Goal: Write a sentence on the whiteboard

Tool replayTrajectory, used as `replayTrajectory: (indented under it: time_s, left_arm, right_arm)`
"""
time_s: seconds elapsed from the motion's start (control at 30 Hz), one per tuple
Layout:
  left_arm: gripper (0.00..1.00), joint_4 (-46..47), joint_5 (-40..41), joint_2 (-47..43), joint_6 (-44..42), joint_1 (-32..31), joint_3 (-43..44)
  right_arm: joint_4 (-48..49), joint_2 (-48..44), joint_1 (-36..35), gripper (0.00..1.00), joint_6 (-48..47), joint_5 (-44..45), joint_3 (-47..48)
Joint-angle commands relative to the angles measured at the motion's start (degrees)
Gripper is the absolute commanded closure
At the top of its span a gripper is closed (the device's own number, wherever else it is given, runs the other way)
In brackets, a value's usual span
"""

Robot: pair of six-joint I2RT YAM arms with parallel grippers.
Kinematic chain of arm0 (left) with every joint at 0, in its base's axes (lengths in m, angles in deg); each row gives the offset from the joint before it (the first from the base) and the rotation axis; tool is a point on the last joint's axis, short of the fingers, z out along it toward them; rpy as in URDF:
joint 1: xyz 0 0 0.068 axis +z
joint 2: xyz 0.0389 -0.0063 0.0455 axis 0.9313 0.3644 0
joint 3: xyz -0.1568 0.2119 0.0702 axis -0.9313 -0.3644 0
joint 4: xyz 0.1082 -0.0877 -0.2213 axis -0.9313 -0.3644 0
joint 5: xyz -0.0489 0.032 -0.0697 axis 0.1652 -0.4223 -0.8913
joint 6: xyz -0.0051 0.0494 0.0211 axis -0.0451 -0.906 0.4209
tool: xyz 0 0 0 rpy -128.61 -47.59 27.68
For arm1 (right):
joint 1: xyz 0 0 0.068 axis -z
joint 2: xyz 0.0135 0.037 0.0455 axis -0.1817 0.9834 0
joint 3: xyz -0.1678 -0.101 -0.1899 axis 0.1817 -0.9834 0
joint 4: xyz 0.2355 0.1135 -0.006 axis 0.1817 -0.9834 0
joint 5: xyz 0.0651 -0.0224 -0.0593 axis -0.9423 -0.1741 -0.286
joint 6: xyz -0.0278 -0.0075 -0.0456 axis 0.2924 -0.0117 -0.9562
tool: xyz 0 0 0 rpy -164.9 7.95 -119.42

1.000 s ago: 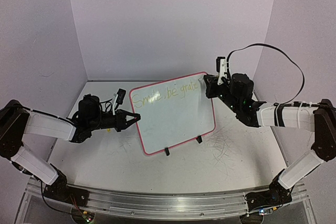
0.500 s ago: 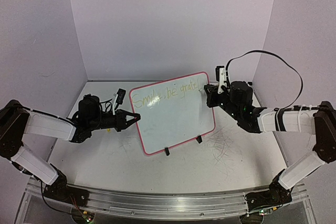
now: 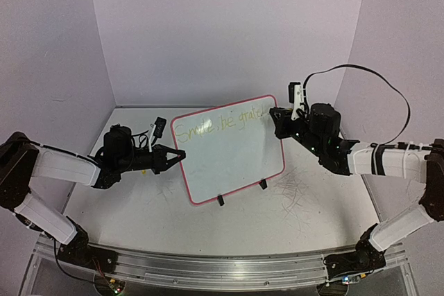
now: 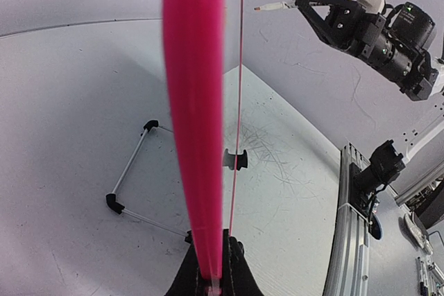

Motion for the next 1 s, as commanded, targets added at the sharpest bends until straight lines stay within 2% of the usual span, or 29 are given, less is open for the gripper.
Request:
replayTrajectory:
  time_s: [0.0, 0.77, 0.97]
  left_arm:
    - [1.00, -0.39, 2.64, -1.21, -4.04, 0.47, -0.36]
    - [1.00, -0.37, 2.62, -2.01, -3.95, 0.53, -0.70]
    - [1.00, -0.44, 2.74, -1.81, -3.95, 0.54, -0.61]
  right_arm:
    - [1.52, 0.65, 0.83, 1.00, -0.72, -0.18, 4.08]
    - [2.62, 6.25, 0.83, 1.00, -3.34, 6.94, 7.96]
    - [6.42, -0.52, 0.80, 1.00, -3.15, 8.05, 2.54]
